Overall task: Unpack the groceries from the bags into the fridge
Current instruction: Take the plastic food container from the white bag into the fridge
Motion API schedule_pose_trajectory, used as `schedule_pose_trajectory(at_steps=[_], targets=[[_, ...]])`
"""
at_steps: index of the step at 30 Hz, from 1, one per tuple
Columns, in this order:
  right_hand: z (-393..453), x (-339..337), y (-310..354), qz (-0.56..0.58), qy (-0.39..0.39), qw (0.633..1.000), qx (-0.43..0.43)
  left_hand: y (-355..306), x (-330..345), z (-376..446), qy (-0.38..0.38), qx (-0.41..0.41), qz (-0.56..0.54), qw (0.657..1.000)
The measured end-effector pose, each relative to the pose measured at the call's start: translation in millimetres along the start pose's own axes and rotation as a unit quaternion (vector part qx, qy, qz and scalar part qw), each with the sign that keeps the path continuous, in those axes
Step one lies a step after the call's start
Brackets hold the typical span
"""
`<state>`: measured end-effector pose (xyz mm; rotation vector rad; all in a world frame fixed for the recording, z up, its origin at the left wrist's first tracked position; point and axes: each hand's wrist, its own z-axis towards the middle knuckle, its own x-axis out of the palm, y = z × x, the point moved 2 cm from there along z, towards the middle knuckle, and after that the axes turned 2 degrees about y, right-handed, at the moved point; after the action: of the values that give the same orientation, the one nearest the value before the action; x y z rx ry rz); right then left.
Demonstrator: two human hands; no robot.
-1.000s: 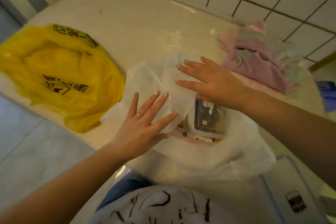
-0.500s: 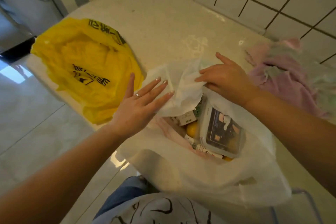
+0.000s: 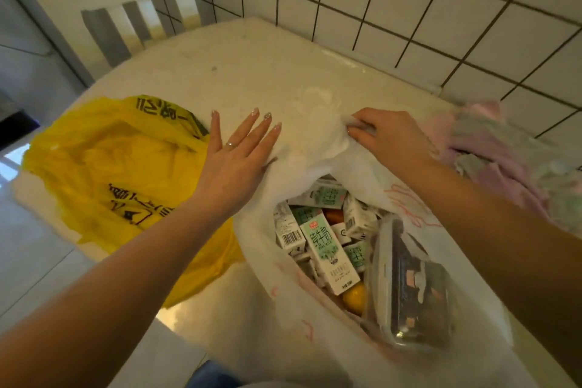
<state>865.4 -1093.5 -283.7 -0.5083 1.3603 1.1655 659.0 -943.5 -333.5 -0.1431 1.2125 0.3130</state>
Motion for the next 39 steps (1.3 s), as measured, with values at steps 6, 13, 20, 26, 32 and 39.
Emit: schedule_pose_trajectory(at_steps=[6,13,20,26,32,39], targets=[[39.5,32.3,-19.6,0.022,0.038,0.995,0.092,26.1,36.3,24.3,0.055,-0.042,-0.003,0.998],[51.8,69.1,-43.8,0.012,0.145,0.974,0.171,31.3,75.8,27.6,0.128,-0.068,-0.009,0.989],[47.5,61.0,-47.6,0.050,0.133,0.975,0.170,33.1,67.6,30.4,0.088,-0.115,-0.038,0.989],[9.6,-4.9,-34.3,0.050,0.053,0.990,0.125,0.7,4.4,64.1,-0.078,-0.062,-0.103,0.990],[-67.4,-36.7,-25.7,-0.004,0.106,0.986,0.126,-81.4,-11.1,65.5,-0.090,0.246,-0.096,0.960],[-133.6,-18.5,-34.5,-0.054,0.199,0.970,0.133,-94.9,32.7,70.8,0.066,0.349,0.016,0.935]])
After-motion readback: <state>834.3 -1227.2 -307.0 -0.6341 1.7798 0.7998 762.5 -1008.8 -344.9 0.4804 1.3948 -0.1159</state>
